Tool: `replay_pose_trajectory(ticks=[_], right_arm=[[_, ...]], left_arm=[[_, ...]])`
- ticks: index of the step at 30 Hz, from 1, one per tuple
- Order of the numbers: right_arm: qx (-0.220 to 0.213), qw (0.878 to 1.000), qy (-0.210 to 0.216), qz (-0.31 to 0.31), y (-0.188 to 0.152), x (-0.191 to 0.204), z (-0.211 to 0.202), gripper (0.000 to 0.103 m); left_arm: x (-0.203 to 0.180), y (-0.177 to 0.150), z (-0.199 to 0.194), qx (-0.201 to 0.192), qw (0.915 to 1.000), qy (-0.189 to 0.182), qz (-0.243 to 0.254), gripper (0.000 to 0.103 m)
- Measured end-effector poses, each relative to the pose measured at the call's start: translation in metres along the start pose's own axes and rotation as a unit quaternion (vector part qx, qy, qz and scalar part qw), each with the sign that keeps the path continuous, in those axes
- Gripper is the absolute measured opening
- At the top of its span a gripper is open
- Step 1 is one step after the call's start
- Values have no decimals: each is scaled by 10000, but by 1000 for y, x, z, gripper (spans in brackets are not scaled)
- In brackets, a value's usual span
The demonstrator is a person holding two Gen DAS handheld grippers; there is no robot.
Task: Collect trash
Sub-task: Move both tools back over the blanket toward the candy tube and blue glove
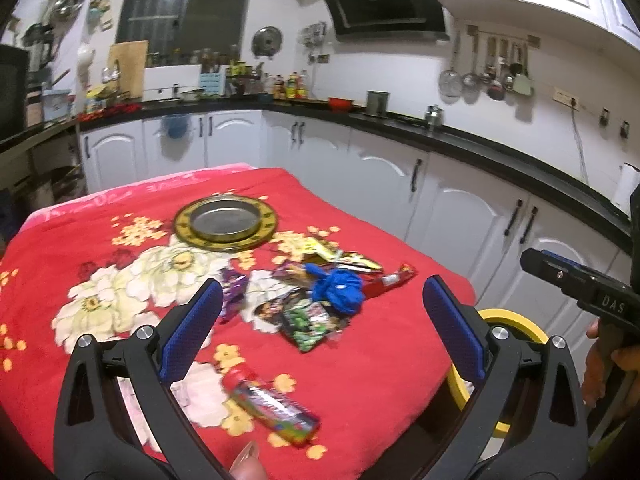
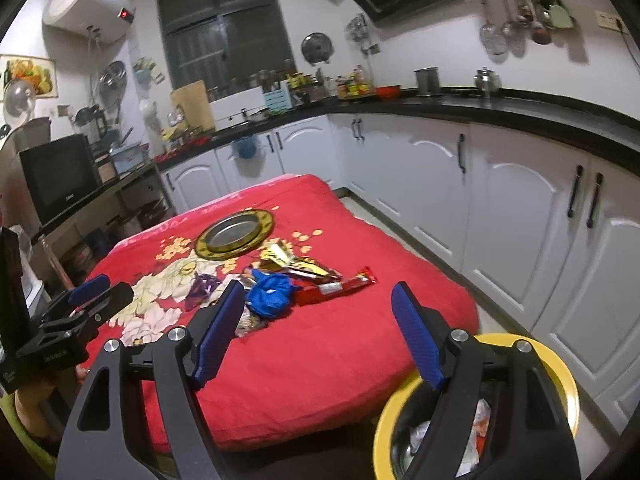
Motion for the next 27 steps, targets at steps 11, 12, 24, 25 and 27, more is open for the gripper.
replay_pose_trajectory(ticks=[11,12,24,25,27], right_arm=[[77,9991,295,-299,17,35,28,74],[88,9989,319,-333,17,38,31,74],[431,9974,424,-382,10,51,76,74],[479,9973,411,-368,8,51,80,74],[548,9971,395,-348,6,50,87,74]], left_arm=[[44,-13,6,228,9974,495,-482,92],[47,-15,7,267,9969,529,-525,92],[67,-49,29,813,9898,500,-1054,92],[68,-52,31,862,9887,454,-1136,92],[67,-57,33,919,9874,419,-1216,92]])
Point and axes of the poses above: each gripper's, at about its wrist camera, not at the fingertips, and z roughly the way its jaws point, x to its left, y to its top, the point moved 6 cm from there along z, roughly the way its jaws point, and after that the axes turned 6 degrees about -y, right-handed, at the moved point
